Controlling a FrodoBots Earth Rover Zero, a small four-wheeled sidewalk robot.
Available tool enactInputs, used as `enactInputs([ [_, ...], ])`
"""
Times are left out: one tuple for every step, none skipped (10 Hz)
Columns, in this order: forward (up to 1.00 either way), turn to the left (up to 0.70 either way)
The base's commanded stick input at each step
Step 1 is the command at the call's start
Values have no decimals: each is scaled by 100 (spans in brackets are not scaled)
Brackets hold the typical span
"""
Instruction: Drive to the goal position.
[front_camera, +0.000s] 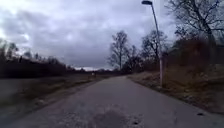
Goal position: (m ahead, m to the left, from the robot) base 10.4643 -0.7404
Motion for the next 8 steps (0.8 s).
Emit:
enactInputs([
  [50,0],
  [50,0],
  [50,0],
  [50,0],
  [50,0],
  [50,0],
  [50,0],
  [50,0],
])
